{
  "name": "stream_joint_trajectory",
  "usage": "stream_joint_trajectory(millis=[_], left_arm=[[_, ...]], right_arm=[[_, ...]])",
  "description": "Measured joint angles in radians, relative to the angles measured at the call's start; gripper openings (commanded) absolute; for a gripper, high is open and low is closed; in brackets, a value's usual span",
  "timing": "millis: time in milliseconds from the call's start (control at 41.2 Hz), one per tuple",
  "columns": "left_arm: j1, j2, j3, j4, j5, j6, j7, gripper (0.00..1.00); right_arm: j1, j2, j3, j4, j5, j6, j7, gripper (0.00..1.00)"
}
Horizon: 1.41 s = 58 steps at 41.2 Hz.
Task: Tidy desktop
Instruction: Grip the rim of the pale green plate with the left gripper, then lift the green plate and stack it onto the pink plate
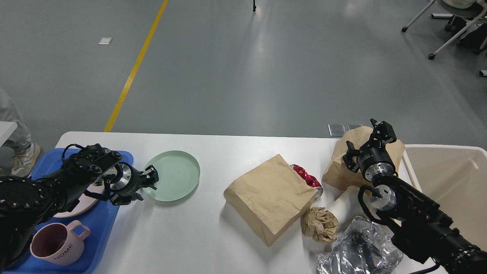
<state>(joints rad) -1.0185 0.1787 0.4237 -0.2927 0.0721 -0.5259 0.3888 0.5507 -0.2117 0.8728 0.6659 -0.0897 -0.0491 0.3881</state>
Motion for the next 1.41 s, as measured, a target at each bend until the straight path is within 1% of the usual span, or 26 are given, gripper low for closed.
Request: stream_joint_trajectory(millis=[218, 340, 388, 413, 437, 631, 728, 825, 874, 995, 1141, 1238, 1408], left_arm=[[0.000, -0.001, -0.002, 0.001, 0.000, 0.001, -0.002, 0.46], [0.002, -0.001, -0.002, 0.000, 0.000, -0.005, -0.002, 0.42], [0.005, -0.001, -0.002, 0.000, 0.000, -0.012, -0.002, 0.37], [0.006, 0.000, -0.001, 0.000, 0.000, -0.014, -0.002, 0.30], [0.007, 0.000, 0.000, 0.000, 0.000, -0.023, -0.002, 0.28], [0.008, 0.006, 0.002, 0.000, 0.000, -0.075, 0.002, 0.27], [0.007, 0.011, 0.002, 0.000, 0.000, -0.080, 0.004, 0.23], [0.007, 0.012, 0.002, -0.001, 0.000, -0.083, 0.007, 0.22], [0.008, 0.012, 0.002, -0.002, 0.000, -0.084, 0.008, 0.18], [0.008, 0.012, 0.002, -0.002, 0.000, -0.110, 0.009, 0.00], [0.008, 0.014, 0.003, -0.001, 0.000, -0.199, 0.010, 0.00], [0.007, 0.015, 0.003, -0.001, 0.000, -0.213, 0.009, 0.00], [0.007, 0.015, 0.005, 0.000, 0.000, -0.215, 0.008, 0.00]], right_arm=[[0.000, 0.000, 0.000, 0.000, 0.000, 0.000, 0.000, 1.00], [0.000, 0.000, 0.000, 0.000, 0.000, 0.000, 0.000, 1.00], [0.000, 0.000, 0.000, 0.000, 0.000, 0.000, 0.000, 1.00], [0.000, 0.000, 0.000, 0.000, 0.000, 0.000, 0.000, 1.00], [0.000, 0.000, 0.000, 0.000, 0.000, 0.000, 0.000, 1.00], [0.000, 0.000, 0.000, 0.000, 0.001, 0.000, 0.000, 1.00], [0.000, 0.000, 0.000, 0.000, 0.001, 0.000, 0.000, 1.00], [0.000, 0.000, 0.000, 0.000, 0.001, 0.000, 0.000, 1.00], [0.000, 0.000, 0.000, 0.000, 0.001, 0.000, 0.000, 1.00], [0.000, 0.000, 0.000, 0.000, -0.001, 0.000, 0.000, 1.00], [0.000, 0.000, 0.000, 0.000, -0.001, 0.000, 0.000, 1.00], [0.000, 0.000, 0.000, 0.000, -0.001, 0.000, 0.000, 1.00], [0.000, 0.000, 0.000, 0.000, 0.000, 0.000, 0.000, 1.00]])
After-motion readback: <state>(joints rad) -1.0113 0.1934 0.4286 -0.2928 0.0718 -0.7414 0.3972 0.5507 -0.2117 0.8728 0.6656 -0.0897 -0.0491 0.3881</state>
